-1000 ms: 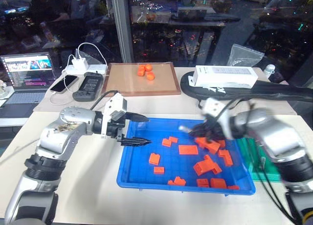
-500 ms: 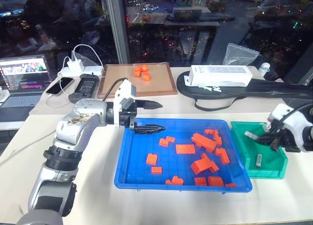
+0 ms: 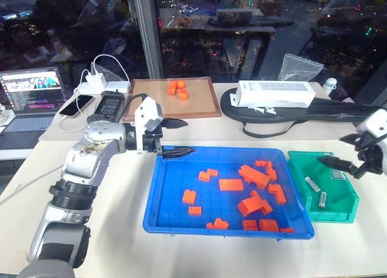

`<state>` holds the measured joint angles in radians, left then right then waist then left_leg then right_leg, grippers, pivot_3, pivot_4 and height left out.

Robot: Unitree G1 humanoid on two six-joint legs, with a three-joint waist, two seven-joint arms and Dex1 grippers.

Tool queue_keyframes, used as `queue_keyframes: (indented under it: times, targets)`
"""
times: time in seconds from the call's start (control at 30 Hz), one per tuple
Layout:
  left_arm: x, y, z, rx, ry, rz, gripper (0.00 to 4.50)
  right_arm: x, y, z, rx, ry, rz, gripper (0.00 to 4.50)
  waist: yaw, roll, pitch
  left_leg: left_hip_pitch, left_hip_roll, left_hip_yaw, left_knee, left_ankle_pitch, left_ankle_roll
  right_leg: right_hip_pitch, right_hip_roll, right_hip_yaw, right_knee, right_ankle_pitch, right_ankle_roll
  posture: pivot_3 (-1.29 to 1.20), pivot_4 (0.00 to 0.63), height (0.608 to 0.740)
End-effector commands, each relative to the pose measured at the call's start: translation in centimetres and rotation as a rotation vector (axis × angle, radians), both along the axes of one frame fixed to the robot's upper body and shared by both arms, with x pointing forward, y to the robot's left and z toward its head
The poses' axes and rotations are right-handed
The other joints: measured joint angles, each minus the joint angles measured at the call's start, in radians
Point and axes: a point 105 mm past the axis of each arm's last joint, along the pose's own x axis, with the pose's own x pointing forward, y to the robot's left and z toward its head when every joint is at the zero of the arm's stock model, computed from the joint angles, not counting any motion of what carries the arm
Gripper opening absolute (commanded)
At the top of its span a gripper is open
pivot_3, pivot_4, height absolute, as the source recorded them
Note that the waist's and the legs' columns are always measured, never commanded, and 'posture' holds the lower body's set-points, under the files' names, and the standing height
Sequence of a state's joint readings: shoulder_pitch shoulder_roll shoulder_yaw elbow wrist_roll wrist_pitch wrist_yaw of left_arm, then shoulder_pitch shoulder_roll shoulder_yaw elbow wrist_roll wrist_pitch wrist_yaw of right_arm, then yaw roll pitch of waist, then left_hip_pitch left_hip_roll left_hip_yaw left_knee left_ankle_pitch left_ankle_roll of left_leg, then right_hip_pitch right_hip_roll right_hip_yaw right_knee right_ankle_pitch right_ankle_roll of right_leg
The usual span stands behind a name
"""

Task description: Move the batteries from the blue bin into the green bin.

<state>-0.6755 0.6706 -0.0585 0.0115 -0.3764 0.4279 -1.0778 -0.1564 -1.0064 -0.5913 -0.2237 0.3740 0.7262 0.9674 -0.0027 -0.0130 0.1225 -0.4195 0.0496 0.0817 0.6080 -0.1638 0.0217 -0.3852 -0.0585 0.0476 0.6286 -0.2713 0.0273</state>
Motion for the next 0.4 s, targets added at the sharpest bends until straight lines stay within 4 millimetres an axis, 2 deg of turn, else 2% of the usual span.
queue_keyframes:
  times: [0.03,0.13,0.2,0.33,0.4]
  targets:
    - [1.5,4.8,0.5,-0.001,-0.071,0.205,4.5,-1.7,1.5,0.7,0.076,-0.154,0.012,4.47,-0.003,0.0,0.0,0.001,0.001,0.0,0.0,0.0,0.0,0.0,0.001,0.0,0.0,0.0,0.0,0.0,0.15,0.74]
    - [0.9,5.2,-0.3,-0.055,-0.031,0.238,4.5,-1.8,3.4,-0.9,0.063,-0.188,0.046,4.47,-0.005,0.001,0.0,0.001,0.001,0.0,0.0,0.0,0.0,0.0,0.0,0.0,0.001,0.0,0.0,0.0,0.15,0.74]
    - [0.2,5.3,-1.4,-0.074,0.039,0.244,4.5,-1.9,4.6,-2.3,0.144,-0.148,0.088,4.47,-0.008,0.001,-0.001,0.001,0.0,0.001,0.0,0.0,0.0,0.0,-0.002,0.001,0.001,0.0,0.0,0.0,0.15,0.74]
    - [-0.6,5.2,-1.7,-0.203,0.111,0.27,4.5,-1.2,5.5,-4.5,0.164,-0.08,0.092,4.47,-0.004,0.0,0.0,0.001,0.0,0.002,0.002,0.0,0.0,0.001,-0.002,0.001,0.001,0.001,0.001,0.0,0.15,0.74]
    - [-1.1,5.0,-2.4,-0.198,0.129,0.275,4.5,-1.0,5.8,-5.1,0.176,-0.054,0.098,4.47,-0.003,0.0,0.0,0.001,0.001,0.002,0.002,0.0,0.0,0.001,-0.002,0.001,0.001,0.001,0.001,0.0,0.15,0.74]
